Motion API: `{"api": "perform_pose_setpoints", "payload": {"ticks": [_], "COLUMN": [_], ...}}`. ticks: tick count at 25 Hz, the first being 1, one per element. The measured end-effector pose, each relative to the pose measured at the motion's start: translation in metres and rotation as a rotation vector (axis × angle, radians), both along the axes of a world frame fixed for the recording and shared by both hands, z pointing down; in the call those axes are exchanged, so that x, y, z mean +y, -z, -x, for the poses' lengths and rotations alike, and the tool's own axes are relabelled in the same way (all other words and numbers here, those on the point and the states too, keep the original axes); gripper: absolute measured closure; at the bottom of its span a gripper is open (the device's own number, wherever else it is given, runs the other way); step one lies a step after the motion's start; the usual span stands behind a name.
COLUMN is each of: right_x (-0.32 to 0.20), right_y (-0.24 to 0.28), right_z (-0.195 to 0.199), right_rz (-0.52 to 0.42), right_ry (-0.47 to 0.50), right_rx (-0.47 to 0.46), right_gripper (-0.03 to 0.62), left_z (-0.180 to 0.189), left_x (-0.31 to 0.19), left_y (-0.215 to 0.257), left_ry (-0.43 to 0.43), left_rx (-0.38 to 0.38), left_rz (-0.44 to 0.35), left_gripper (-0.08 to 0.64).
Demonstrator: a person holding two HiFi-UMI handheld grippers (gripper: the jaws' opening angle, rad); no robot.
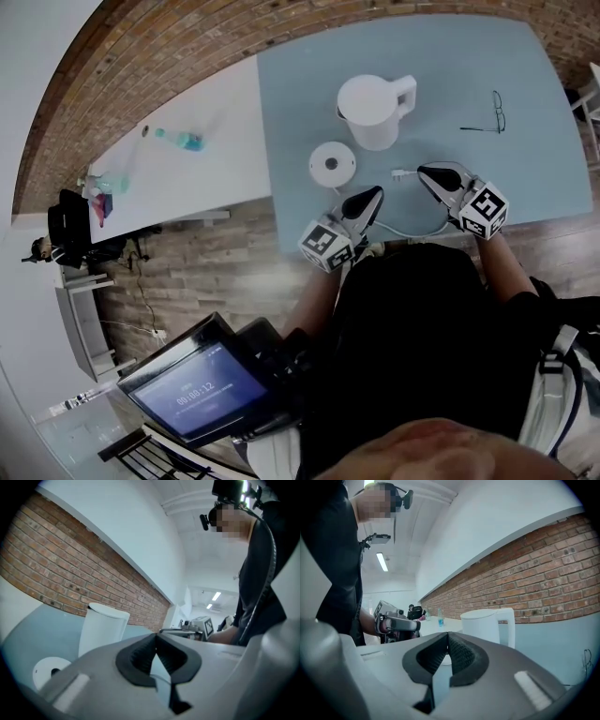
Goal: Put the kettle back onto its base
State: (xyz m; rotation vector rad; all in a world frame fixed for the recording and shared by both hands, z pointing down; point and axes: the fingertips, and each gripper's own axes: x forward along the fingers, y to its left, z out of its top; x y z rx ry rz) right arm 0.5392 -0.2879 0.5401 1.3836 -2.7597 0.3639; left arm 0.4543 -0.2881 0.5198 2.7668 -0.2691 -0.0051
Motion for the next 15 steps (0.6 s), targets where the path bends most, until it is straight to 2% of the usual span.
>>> {"api": "perform_pose_setpoints", "payload": {"ticks": [6,15], "right_x": [-0.025,-0.091], "right_y": [-0.016,-0.028], "right_z": [-0.022,-0.061], "right_rz": [0.023,0.066], "right_ry": [-0.052,-0.175], "right_rx": [0.056,0.167], "right_gripper": [0.585,0.457], "left_z": [-0.001,0.005], "left_x": [-0.003,-0.006], "left_y": [-0.005,-0.001], "left_ry": [0.042,0.091], "left_rx": [0.002,0.017], "left_rz": [-0.006,-0.001], "left_gripper": [0.558,0.557]}}
